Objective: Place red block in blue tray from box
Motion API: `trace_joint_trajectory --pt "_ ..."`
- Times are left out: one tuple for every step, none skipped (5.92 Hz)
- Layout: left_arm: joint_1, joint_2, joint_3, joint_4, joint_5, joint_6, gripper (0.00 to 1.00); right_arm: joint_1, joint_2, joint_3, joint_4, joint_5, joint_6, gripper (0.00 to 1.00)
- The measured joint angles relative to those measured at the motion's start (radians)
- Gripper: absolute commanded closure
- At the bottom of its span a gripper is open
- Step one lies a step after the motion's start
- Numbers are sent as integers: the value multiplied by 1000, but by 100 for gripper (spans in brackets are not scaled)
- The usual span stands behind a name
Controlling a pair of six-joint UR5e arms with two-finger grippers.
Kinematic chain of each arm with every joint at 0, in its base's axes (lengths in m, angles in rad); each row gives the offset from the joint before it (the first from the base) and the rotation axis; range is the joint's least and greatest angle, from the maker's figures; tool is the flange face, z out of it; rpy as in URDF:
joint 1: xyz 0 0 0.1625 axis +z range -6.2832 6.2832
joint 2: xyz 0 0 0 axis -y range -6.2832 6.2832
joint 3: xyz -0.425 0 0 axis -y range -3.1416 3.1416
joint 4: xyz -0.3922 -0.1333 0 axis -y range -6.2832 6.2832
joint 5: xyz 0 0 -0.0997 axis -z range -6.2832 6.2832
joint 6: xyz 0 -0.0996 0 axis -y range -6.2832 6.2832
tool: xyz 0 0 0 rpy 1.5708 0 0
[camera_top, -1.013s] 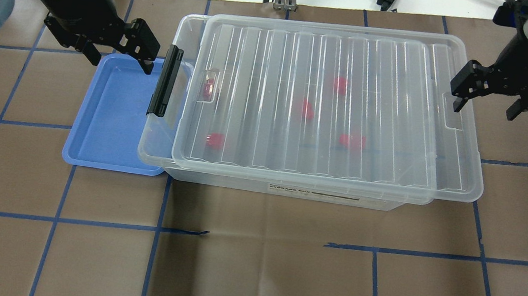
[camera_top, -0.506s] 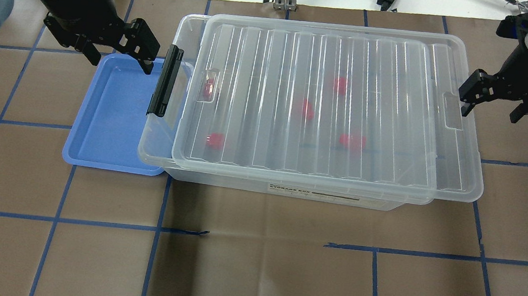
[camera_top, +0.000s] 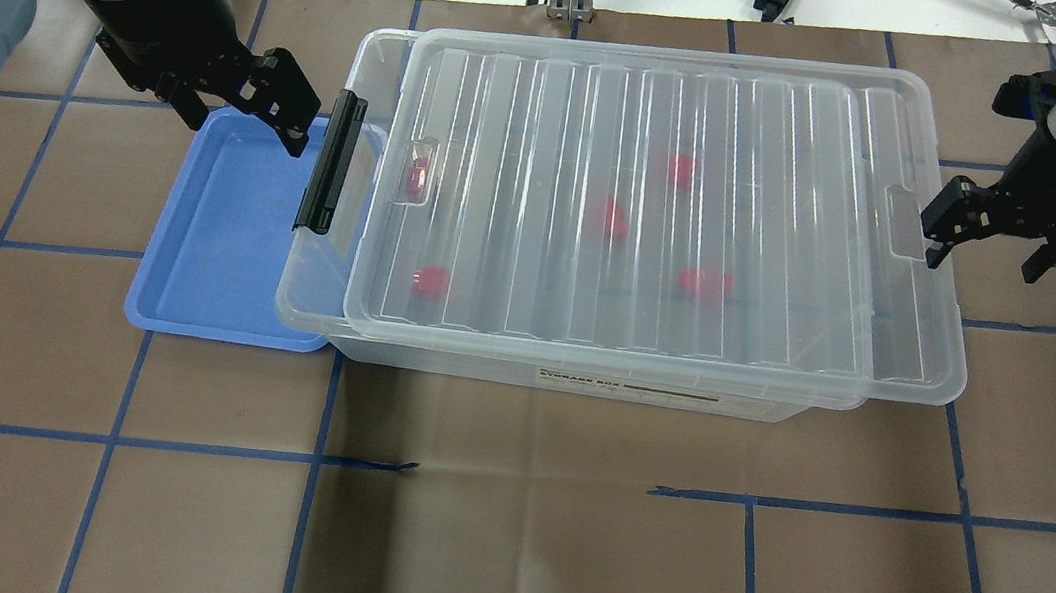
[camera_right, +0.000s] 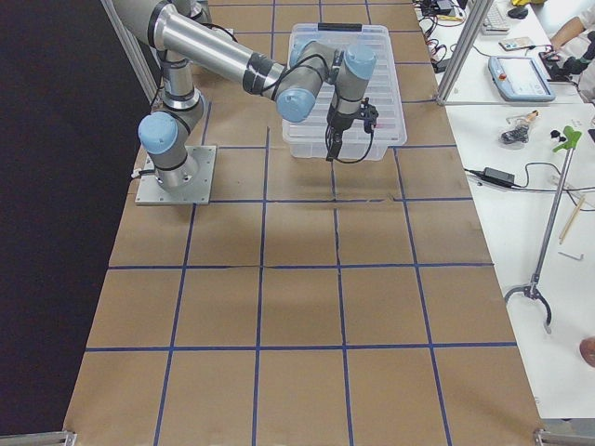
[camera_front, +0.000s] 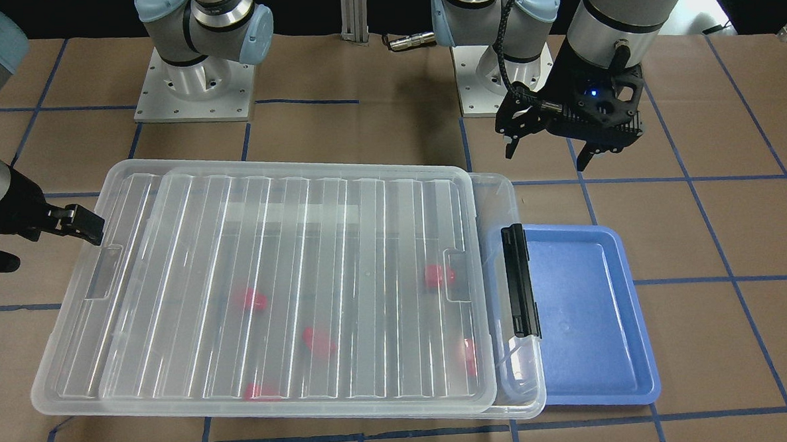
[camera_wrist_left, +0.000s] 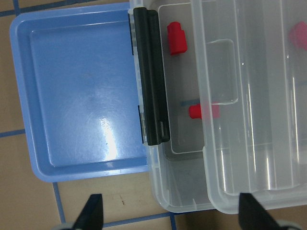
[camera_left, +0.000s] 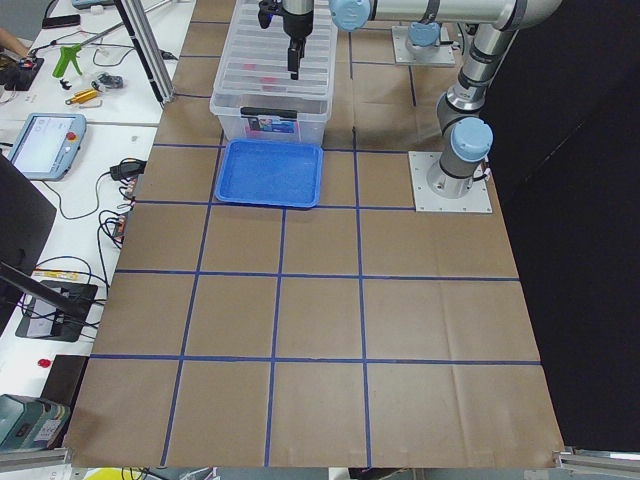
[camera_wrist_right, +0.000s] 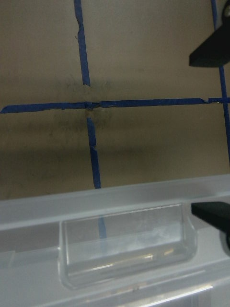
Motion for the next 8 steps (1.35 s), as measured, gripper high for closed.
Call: trace_joint_trajectory --pt "1 -3 -11 23 1 135 2 0 0 3 0 -1 -37 0" --pt "3 -4 -19 56 1 272 2 0 3 4 -2 -6 -100 0" --pt "5 -4 -24 73 0 419 2 -2 7 4 -7 -11 -152 0" --pt "2 -9 -26 73 0 559 2 -6 10 2 -17 -24 -189 0" --pt "-4 -18 -27 65 0 677 2 -20 12 0 -31 -45 -215 0" --pt "-5 -30 -26 62 1 817 2 -47 13 0 -36 -58 -225 0" --pt "-7 -43 -25 59 19 955 2 -77 14 0 -38 -62 -243 0" --pt "-8 -57 -25 53 43 1076 2 -110 14 -1 -38 -67 -280 0"
